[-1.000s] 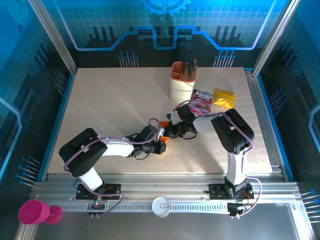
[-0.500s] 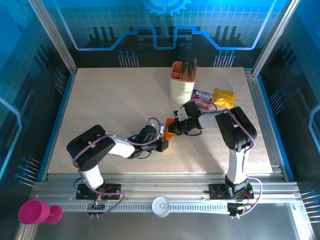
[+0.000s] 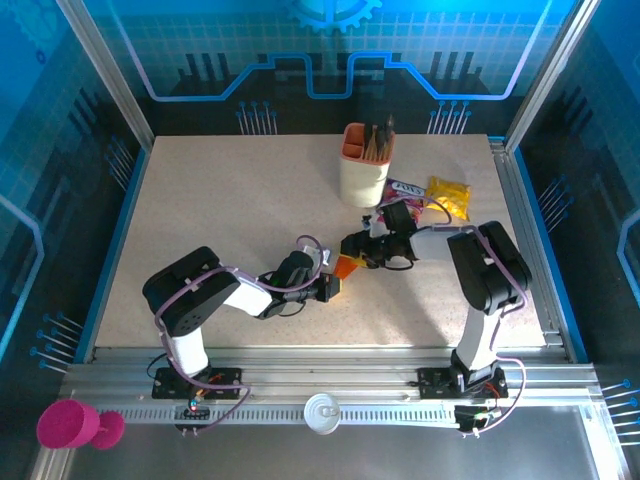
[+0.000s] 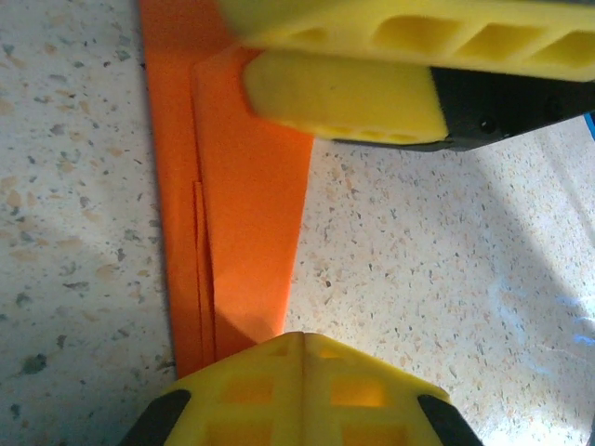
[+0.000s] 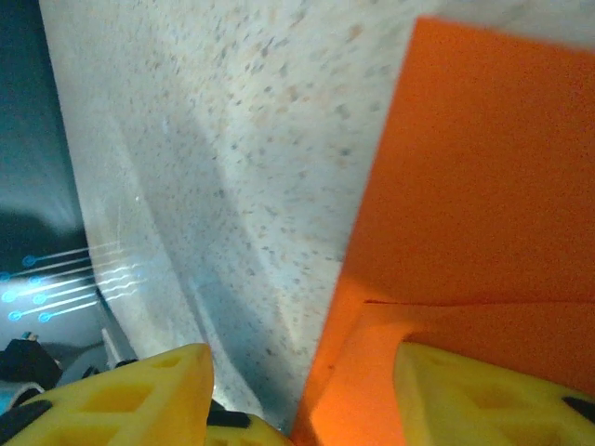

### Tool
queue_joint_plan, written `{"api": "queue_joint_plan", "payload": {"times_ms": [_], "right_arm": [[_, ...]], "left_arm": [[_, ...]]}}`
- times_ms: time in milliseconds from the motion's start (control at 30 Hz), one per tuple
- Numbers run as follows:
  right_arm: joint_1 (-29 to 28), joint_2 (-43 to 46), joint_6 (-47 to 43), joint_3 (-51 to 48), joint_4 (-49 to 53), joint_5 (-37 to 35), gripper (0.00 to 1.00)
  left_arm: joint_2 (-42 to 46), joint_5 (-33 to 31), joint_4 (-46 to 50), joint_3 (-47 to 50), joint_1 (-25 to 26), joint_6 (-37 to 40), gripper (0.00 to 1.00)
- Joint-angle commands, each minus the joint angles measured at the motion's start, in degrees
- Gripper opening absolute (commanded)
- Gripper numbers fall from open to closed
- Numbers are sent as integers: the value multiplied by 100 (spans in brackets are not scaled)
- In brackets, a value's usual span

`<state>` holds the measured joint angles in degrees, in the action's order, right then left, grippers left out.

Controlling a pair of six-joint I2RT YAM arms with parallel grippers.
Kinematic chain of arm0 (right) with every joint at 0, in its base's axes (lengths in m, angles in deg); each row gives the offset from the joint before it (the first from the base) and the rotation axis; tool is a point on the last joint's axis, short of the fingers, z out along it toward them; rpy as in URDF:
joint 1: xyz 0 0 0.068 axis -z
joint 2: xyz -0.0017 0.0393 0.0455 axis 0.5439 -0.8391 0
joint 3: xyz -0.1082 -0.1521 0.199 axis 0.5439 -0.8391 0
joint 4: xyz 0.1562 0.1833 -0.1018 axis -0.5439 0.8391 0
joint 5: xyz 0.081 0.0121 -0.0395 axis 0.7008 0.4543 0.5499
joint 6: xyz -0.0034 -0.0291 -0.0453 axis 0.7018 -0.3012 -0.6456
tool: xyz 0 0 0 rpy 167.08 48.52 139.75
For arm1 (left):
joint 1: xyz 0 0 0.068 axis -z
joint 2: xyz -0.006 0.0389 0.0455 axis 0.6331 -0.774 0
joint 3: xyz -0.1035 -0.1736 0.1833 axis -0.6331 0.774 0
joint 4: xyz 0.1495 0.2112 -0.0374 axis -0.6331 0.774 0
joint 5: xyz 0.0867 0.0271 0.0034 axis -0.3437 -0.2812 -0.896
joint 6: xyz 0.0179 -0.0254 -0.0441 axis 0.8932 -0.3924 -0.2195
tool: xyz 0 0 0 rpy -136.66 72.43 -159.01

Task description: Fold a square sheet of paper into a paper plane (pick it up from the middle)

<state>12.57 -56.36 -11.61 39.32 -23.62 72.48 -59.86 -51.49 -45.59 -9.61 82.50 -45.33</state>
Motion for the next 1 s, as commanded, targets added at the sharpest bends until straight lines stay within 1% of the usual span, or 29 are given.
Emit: {"api": "queue_joint_plan", "payload": {"times_ms": [0,100,233,300,400,533,667,800,967], "right_arm": [[433,465,140,-429,146,-1369,57],[444,991,97,-586,182,-1500,56],[298,1434,-12,-812,183,-1434,53],[148,1582,-59,-943,126,-1421,45],[-211,1705,-53,-1137,-123,-1469,27],[-880,1372,-6,-1111,-578,-1500,12],[-1337,741,132,-874,-942,-1498,3],[-1382,271,213,-651,-874,-1678,0],[-1148,148,237,-701,-775,-1833,0]], "left_arm": [[-446,141,1743,518,2,-98,0],[-427,172,1771,553,6,-114,0],[-377,240,1700,723,24,-240,0],[-332,254,1618,844,51,-331,0],[-253,254,1558,1017,137,-424,0],[-182,239,1576,1108,210,-476,0],[-232,202,1629,1069,211,-432,0],[-328,211,1629,1057,213,-420,0],[-484,224,1603,1075,212,-443,0]]}}
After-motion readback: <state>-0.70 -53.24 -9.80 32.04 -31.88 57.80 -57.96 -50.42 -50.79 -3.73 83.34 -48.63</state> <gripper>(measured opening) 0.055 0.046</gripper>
